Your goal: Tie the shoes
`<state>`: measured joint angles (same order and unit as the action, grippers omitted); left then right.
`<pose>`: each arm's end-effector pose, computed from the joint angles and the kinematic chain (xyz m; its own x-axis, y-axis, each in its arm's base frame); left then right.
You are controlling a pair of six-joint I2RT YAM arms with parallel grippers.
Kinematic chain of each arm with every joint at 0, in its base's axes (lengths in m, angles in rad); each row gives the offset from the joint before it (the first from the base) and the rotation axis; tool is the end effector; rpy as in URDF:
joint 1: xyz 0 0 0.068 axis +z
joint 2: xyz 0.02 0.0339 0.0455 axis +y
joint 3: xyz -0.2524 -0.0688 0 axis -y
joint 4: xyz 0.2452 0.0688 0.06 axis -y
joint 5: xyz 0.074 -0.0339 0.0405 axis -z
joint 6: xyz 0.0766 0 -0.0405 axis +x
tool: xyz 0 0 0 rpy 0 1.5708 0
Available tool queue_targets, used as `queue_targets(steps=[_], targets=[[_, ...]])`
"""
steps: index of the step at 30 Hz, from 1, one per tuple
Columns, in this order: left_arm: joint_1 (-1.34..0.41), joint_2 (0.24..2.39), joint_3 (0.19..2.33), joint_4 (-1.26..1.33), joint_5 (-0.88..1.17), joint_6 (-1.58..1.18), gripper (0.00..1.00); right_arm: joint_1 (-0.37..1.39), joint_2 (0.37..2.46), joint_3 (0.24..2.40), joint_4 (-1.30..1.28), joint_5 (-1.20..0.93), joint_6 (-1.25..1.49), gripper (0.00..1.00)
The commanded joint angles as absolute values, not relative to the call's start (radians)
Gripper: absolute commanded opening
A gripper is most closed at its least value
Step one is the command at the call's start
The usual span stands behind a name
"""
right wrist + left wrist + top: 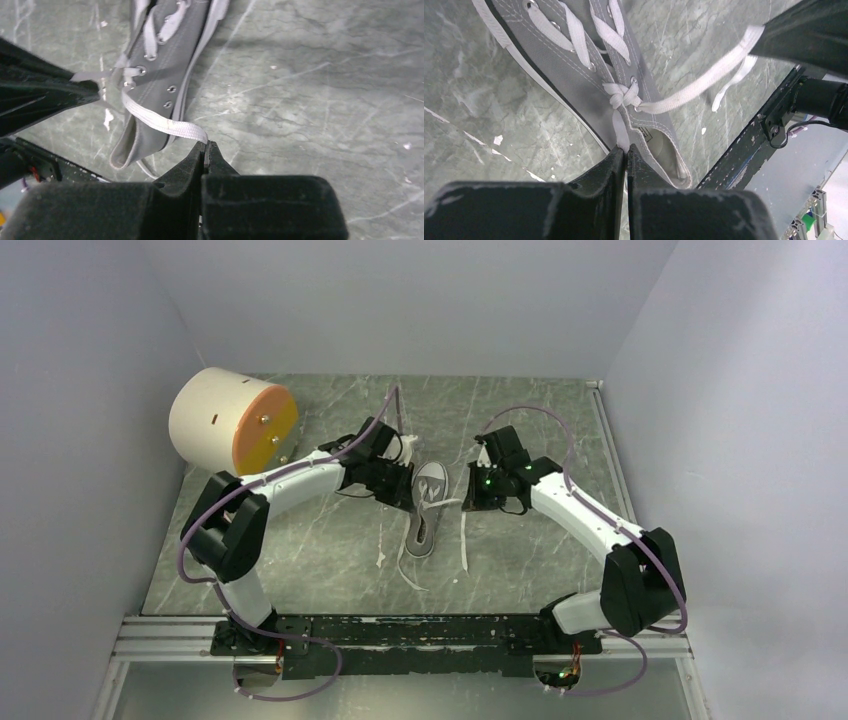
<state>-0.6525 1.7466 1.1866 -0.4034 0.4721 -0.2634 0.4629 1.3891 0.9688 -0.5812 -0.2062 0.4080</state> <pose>0.2847 -0.2614 0.1658 -0.8244 0.3382 -0.4538 0.5513 0.6609 -0.5091 0.2641 0.1494 0.1910 -0.9044 -0.0173 -0.4264 -0.1928 0.9079 0.3722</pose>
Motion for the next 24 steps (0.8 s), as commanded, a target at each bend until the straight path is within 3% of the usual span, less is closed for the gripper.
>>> queue_targets(steps=[1, 6, 9, 12, 15, 17, 20, 24], targets=[[-0.658, 1.735, 1.219, -0.458, 0.491, -0.241, 0.11, 0.439, 1.403, 0.967, -0.640, -0.127, 0.423, 0.00], [-0.659, 1.758, 1.222, -0.485, 0.516, -0.210, 0.13, 0.433, 1.436, 0.976, -0.645, -0.088, 0.386, 0.00], [-0.659, 1.750, 1.205, -0.479, 0.486, -0.202, 0.21, 0.433, 1.445, 0.974, -0.628, -0.138, 0.347, 0.00], [-0.660, 1.734, 1.177, -0.482, 0.439, -0.194, 0.43, 0.434, 1.459, 0.966, -0.627, -0.161, 0.321, 0.00], [-0.661, 1.717, 1.141, -0.487, 0.383, -0.198, 0.77, 0.434, 1.467, 0.956, -0.628, -0.170, 0.304, 0.00], [-0.676, 1.708, 1.118, -0.491, 0.344, -0.196, 0.90, 0.434, 1.467, 0.950, -0.628, -0.170, 0.297, 0.00], [-0.724, 1.709, 1.102, -0.516, 0.264, -0.185, 0.91, 0.433, 1.470, 0.949, -0.629, -0.172, 0.288, 0.00], [-0.754, 1.698, 1.057, -0.482, 0.198, -0.206, 0.83, 0.434, 1.476, 0.958, -0.631, -0.187, 0.294, 0.00]])
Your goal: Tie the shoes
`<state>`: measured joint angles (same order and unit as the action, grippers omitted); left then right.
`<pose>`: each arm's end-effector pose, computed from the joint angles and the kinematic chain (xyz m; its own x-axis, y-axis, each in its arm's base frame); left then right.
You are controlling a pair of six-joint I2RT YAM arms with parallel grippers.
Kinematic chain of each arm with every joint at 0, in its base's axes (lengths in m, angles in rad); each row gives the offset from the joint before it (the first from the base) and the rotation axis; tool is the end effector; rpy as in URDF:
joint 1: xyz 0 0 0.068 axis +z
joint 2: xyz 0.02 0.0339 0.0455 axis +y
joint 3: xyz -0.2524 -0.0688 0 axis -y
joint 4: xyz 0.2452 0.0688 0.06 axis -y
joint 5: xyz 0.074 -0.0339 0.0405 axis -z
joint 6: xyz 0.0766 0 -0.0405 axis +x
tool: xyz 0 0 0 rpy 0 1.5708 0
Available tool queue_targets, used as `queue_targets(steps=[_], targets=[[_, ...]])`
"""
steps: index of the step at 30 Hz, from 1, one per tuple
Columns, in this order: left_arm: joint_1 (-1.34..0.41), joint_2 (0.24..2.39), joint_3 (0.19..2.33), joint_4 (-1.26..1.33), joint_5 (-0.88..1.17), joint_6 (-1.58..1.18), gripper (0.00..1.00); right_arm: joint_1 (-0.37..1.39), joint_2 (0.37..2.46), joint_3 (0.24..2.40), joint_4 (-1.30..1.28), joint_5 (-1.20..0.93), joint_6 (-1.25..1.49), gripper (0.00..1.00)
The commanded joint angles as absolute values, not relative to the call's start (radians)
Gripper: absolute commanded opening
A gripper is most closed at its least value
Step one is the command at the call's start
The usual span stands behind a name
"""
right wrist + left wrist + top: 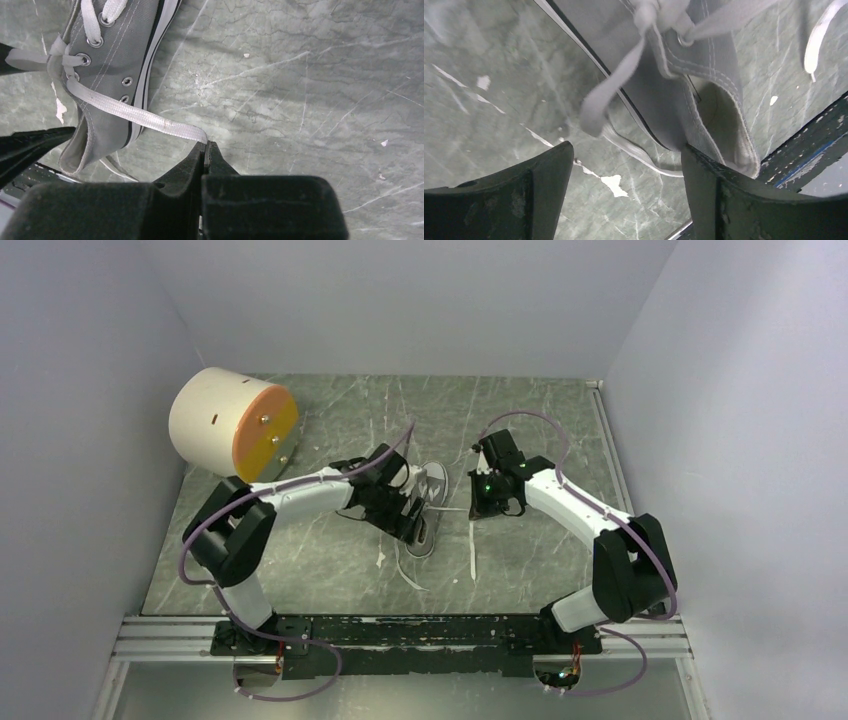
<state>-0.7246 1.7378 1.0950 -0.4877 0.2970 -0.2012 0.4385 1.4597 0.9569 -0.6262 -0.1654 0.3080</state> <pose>0.2524 -0.2534 0.1302 -0.8090 0.4610 -0.3647 0.5772 0.7404 -0.3446 0.2660 0.1387 0.1636 -0.9262 -0.1041 -0.3623 -0.2117 0.9389 0.2715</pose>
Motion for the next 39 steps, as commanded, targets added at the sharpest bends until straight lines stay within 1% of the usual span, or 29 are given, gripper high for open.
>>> queue_targets(steps=[1, 4, 9, 15, 20, 21, 23, 27, 29, 33, 35, 36, 39], targets=[[-0.753, 1.696, 1.041, -0.461, 0.203, -0.208, 0.80, 0.434, 1.476, 0.961, -0.631, -0.192, 0.297, 0.00], [-0.756, 1.696, 1.000, -0.377, 0.229, -0.218, 0.72, 0.433, 1.476, 0.963, -0.625, -0.206, 0.303, 0.00], [-0.758, 1.734, 0.983, -0.288, 0.200, -0.225, 0.61, 0.433, 1.480, 0.964, -0.627, -0.223, 0.305, 0.00], [-0.757, 1.763, 0.970, -0.218, 0.171, -0.186, 0.54, 0.433, 1.459, 0.961, -0.647, -0.212, 0.296, 0.00], [-0.757, 1.776, 0.984, -0.238, 0.137, -0.163, 0.48, 0.433, 1.434, 0.955, -0.655, -0.195, 0.294, 0.00], [-0.757, 1.763, 0.984, -0.246, 0.151, -0.167, 0.49, 0.433, 1.433, 0.953, -0.656, -0.191, 0.295, 0.00], [-0.756, 1.714, 0.968, -0.253, 0.179, -0.189, 0.54, 0.434, 1.436, 0.954, -0.662, -0.167, 0.300, 0.00], [-0.755, 1.601, 0.926, -0.265, 0.178, -0.248, 0.72, 0.430, 1.438, 0.955, -0.640, -0.151, 0.304, 0.00], [-0.748, 1.554, 0.908, -0.265, 0.186, -0.257, 0.78, 0.431, 1.441, 0.957, -0.611, -0.168, 0.285, 0.01], [-0.718, 1.493, 0.846, -0.204, 0.201, -0.285, 0.86, 0.433, 1.439, 0.931, -0.544, -0.223, 0.245, 0.14], [-0.714, 1.497, 0.825, -0.164, 0.200, -0.287, 0.86, 0.438, 1.442, 0.917, -0.521, -0.217, 0.230, 0.21], [-0.715, 1.510, 0.820, -0.147, 0.199, -0.276, 0.85, 0.442, 1.448, 0.917, -0.518, -0.207, 0.230, 0.24], [-0.715, 1.548, 0.801, -0.090, 0.196, -0.252, 0.74, 0.456, 1.456, 0.920, -0.497, -0.200, 0.229, 0.31]])
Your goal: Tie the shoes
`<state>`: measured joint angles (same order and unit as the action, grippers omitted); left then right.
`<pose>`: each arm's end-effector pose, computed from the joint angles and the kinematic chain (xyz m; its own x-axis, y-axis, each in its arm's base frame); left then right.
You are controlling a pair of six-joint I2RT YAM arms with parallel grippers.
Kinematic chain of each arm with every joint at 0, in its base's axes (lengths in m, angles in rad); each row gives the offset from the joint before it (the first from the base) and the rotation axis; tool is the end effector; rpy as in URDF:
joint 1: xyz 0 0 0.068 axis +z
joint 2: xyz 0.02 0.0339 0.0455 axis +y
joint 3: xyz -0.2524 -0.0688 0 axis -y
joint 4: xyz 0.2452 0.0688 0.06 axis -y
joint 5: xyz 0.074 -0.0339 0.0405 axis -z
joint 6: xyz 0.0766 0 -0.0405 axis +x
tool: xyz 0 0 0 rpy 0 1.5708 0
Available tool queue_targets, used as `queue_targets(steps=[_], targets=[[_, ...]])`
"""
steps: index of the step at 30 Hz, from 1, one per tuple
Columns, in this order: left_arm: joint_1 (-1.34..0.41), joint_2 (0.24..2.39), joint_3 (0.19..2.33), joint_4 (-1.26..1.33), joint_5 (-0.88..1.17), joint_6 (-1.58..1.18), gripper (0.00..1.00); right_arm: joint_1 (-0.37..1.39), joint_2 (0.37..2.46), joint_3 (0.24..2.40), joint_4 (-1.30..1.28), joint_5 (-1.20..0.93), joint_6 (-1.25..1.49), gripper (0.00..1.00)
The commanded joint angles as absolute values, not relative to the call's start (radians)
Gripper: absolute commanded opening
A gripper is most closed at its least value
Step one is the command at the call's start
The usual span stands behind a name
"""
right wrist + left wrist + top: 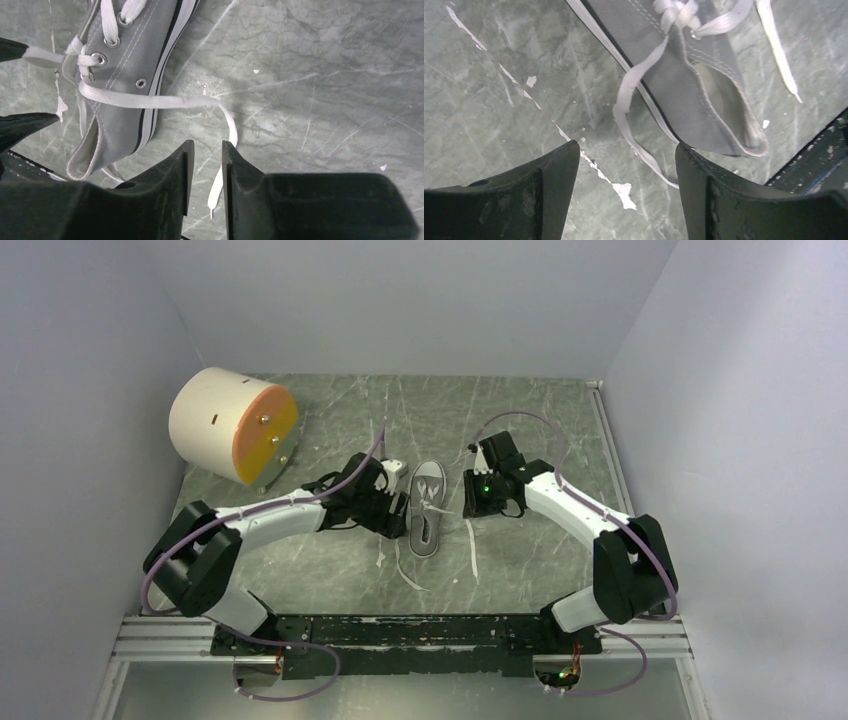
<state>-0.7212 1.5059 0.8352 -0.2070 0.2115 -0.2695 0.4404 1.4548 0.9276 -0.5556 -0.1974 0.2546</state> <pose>0.2358 -0.2287 0.1454 -0.7556 0.3177 -0.5729 0.5655 0.7576 -0.3258 0.2675 0.1427 0.1610 -0.8995 -0.1509 -0.4101 -0.2838 0.9153 0.2857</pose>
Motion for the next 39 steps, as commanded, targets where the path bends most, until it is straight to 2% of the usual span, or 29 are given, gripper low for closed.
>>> queue_targets(steps=[1, 4, 10, 14, 18, 24, 28, 34, 36, 38, 39], targets=[[-0.715, 1.554, 0.790, -0.067, 0.196, -0.247, 0.71, 0.467, 1.448, 0.911, -0.482, -0.191, 0.234, 0.35], [-0.721, 1.556, 0.750, 0.052, 0.226, -0.226, 0.63, 0.497, 1.408, 0.860, -0.414, -0.170, 0.251, 0.41], [-0.740, 1.608, 0.725, 0.147, 0.201, -0.180, 0.54, 0.516, 1.368, 0.744, -0.262, -0.146, 0.245, 0.43], [-0.740, 1.662, 0.725, 0.181, 0.191, -0.157, 0.41, 0.542, 1.376, 0.691, -0.171, -0.134, 0.175, 0.42], [-0.741, 1.698, 0.759, 0.143, 0.166, -0.127, 0.17, 0.586, 1.427, 0.714, -0.145, -0.064, 0.165, 0.41], [-0.741, 1.590, 0.748, 0.094, 0.167, -0.090, 0.05, 0.607, 1.551, 0.799, -0.179, 0.020, 0.158, 0.42], [-0.741, 1.544, 0.773, 0.046, 0.205, -0.064, 0.05, 0.607, 1.551, 0.805, -0.203, 0.069, 0.154, 0.44], [-0.740, 1.535, 0.824, 0.003, 0.245, -0.049, 0.05, 0.607, 1.579, 0.799, -0.222, 0.031, 0.148, 0.47], [-0.741, 1.538, 0.846, -0.011, 0.261, -0.041, 0.06, 0.607, 1.620, 0.831, -0.227, 0.014, 0.138, 0.44], [-0.740, 1.533, 0.859, -0.025, 0.288, -0.033, 0.10, 0.606, 1.633, 0.844, -0.218, 0.005, 0.138, 0.37], [-0.741, 1.530, 0.862, -0.022, 0.309, -0.021, 0.11, 0.605, 1.626, 0.842, -0.214, 0.005, 0.142, 0.27]])
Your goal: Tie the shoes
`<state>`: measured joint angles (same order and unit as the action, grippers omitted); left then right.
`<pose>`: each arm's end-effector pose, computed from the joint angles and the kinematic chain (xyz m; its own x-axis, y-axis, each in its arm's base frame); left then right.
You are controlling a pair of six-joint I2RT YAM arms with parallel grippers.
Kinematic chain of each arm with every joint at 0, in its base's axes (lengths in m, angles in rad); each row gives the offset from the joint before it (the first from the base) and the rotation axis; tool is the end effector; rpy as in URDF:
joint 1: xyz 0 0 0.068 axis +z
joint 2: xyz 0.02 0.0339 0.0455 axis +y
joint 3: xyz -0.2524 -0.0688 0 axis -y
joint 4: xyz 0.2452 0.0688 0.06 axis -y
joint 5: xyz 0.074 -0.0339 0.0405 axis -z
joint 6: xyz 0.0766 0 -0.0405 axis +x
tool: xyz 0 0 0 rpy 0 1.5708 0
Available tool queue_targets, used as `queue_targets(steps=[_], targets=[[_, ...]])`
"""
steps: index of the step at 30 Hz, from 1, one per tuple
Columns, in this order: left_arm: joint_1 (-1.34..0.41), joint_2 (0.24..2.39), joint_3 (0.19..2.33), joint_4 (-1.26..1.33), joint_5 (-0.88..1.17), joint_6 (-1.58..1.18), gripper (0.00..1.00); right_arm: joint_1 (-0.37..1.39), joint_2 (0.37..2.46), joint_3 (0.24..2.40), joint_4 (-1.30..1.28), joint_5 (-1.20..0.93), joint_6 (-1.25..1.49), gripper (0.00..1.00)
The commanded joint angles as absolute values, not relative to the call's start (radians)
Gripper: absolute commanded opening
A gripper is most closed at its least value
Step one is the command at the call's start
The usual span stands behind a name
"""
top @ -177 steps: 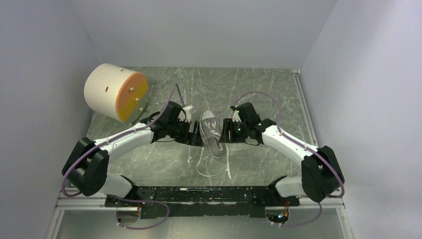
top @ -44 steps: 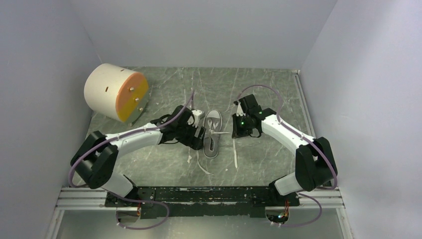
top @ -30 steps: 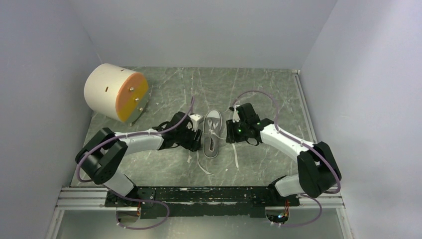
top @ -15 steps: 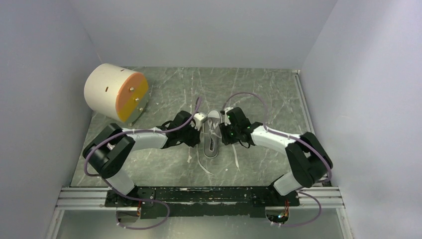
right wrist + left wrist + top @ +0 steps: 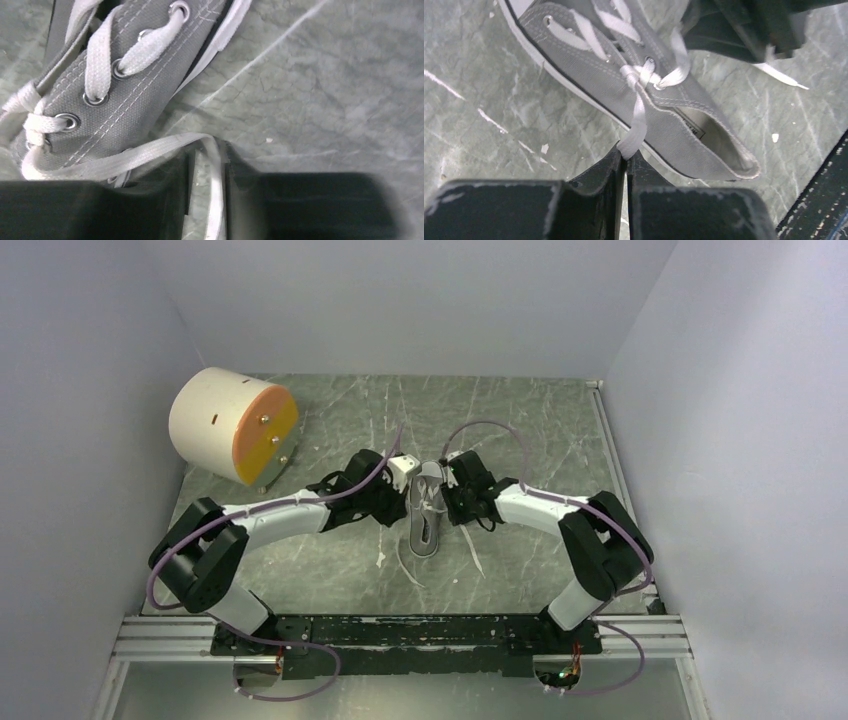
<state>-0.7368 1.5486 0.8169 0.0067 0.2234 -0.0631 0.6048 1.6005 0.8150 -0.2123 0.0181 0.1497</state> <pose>0.2465 -0.2465 0.1480 -0.5392 0.4062 -0.7377 0.7455 0.6377 -0.1938 0.2681 0.1836 0.1083 -0.7671 -0.3489 -0.5384 -0.4511 0.8901 0.0658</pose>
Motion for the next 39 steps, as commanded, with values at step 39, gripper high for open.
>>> queue_targets(steps=[39], targets=[[-0.680, 1.431, 0.778, 0.305, 0.765, 0.218, 0.12, 0.509, 1.230, 0.923, -0.326, -0.666, 0.020, 0.00]])
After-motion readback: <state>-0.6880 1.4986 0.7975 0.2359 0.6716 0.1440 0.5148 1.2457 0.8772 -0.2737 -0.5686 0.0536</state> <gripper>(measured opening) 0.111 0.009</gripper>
